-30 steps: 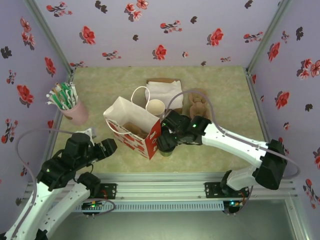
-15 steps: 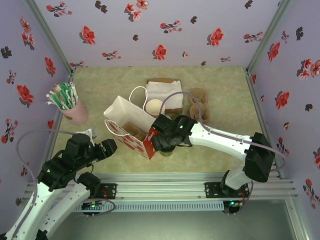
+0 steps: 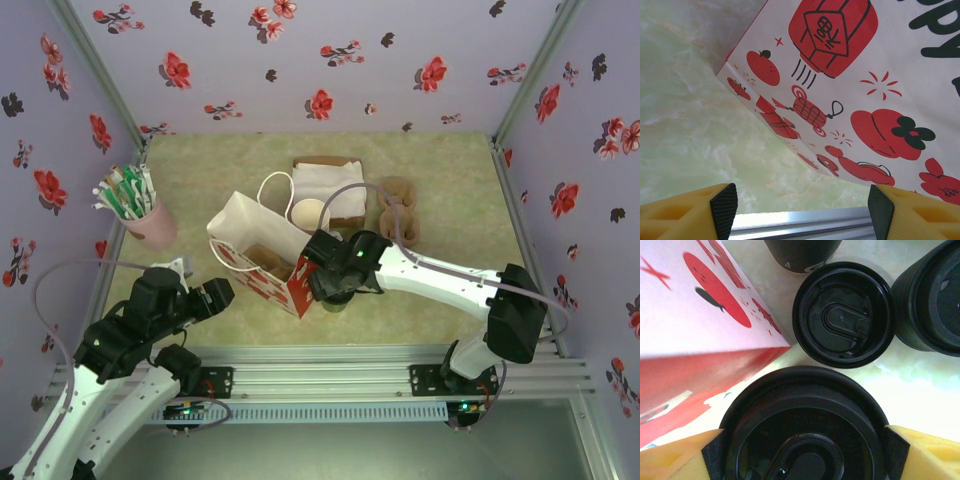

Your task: Pack the takeout coffee

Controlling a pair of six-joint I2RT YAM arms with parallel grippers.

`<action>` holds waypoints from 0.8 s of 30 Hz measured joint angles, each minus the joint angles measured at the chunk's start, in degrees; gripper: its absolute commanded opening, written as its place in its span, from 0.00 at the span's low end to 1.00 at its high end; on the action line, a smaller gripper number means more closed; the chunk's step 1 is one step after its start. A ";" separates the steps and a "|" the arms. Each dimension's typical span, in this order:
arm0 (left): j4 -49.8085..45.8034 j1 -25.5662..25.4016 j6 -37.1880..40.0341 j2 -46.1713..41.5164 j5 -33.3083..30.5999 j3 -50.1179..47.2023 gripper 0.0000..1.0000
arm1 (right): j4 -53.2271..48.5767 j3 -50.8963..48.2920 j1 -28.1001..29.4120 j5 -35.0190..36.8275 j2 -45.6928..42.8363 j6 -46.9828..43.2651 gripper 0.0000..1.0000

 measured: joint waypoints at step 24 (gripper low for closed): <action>0.50 0.00 0.00 0.04 0.00 -0.20 0.73 | -9.53 -2.86 -3.41 -3.69 -5.49 -8.63 0.84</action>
